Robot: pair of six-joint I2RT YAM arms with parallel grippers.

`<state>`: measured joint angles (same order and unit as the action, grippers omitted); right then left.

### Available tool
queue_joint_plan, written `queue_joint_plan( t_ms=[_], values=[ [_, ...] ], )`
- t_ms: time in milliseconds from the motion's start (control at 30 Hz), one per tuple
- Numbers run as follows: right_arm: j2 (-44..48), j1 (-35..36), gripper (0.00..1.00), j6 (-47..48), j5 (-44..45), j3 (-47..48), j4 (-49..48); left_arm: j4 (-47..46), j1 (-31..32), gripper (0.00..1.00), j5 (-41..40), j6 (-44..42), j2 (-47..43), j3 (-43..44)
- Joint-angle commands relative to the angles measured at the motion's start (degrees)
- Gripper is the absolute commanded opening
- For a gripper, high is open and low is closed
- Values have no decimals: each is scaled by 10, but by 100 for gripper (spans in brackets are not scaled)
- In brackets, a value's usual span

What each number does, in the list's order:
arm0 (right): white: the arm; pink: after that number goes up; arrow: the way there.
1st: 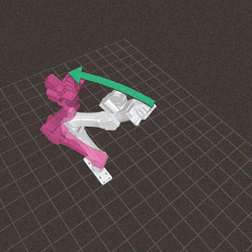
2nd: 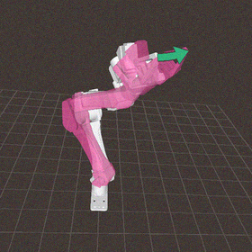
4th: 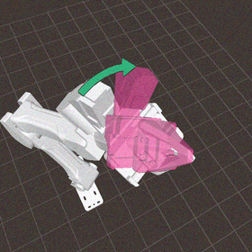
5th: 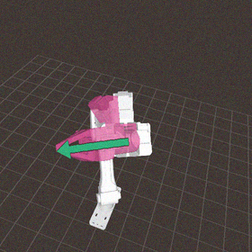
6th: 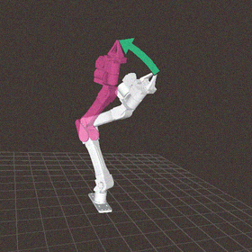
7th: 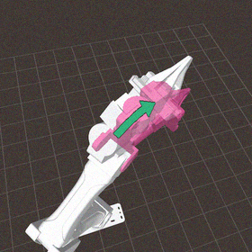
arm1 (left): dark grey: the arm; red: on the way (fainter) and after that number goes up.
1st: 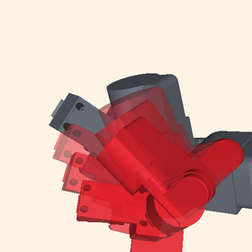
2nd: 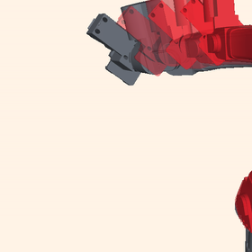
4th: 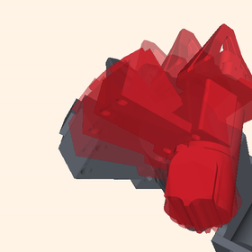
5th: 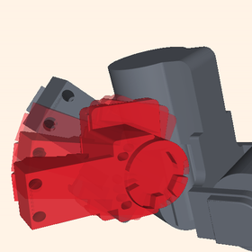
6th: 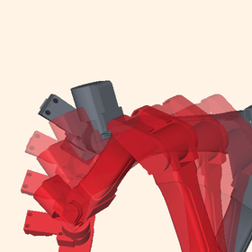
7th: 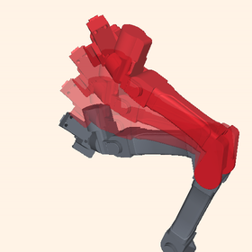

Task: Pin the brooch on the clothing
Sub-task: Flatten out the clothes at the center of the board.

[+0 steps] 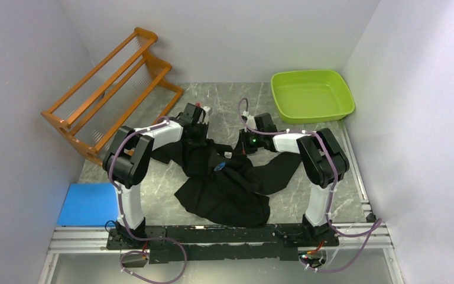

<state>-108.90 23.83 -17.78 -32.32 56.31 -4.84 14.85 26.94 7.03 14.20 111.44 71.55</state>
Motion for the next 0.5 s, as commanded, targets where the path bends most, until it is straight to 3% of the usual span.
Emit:
queue_joint_plan(
  t_ms=[0, 267, 467],
  values=[
    [-15, -28, 0, 10, 1, 55, 47, 47, -57, 3, 30, 21, -16, -13],
    [-24, -61, 0, 24, 3, 216, 111, 56, -121, 3, 55, 17, -33, 72],
    [-34, -89, 0, 15, 11, 318, 107, 28, -168, 3, 59, 22, -38, 145]
  ],
)
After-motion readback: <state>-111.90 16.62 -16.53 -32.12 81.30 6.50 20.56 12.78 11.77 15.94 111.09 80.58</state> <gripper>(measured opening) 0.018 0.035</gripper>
